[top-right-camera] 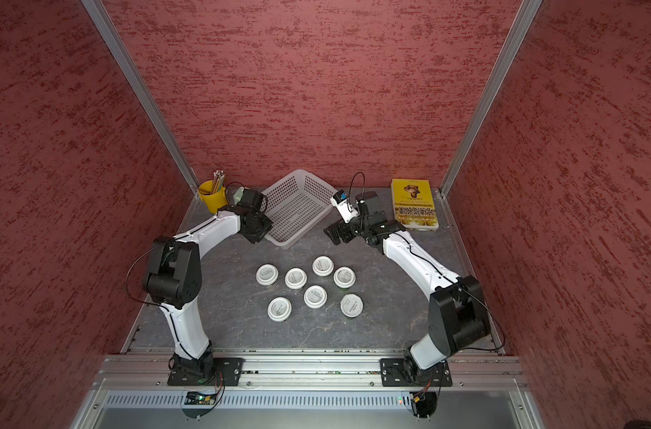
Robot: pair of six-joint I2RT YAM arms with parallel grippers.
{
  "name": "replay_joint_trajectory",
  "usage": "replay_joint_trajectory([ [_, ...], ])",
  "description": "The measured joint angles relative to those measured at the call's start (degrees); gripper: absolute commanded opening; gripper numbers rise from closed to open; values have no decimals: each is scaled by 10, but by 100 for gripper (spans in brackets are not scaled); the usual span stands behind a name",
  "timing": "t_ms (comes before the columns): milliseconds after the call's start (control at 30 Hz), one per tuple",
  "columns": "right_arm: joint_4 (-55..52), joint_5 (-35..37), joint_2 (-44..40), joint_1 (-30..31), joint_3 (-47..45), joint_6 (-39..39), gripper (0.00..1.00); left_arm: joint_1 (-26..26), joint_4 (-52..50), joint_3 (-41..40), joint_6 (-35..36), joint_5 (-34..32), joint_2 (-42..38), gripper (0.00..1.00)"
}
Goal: Put the yogurt in the basket
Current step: Adjust the basket at the center of the board.
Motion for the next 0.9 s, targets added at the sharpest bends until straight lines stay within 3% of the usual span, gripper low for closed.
replay_joint_trajectory([
  [133, 3, 10, -1, 0, -9, 0, 99, 6, 0, 18, 10, 12, 10, 0],
  [500, 3, 63, -44, 0, -28, 27, 98, 17, -24, 81, 91, 41, 31, 0],
  [700, -40, 130, -56, 0, -10, 70, 98, 44, -38, 116, 191, 112, 38, 0],
  [900, -99, 180, -60, 0, 17, 126, 98, 68, -62, 178, 287, 185, 95, 0],
])
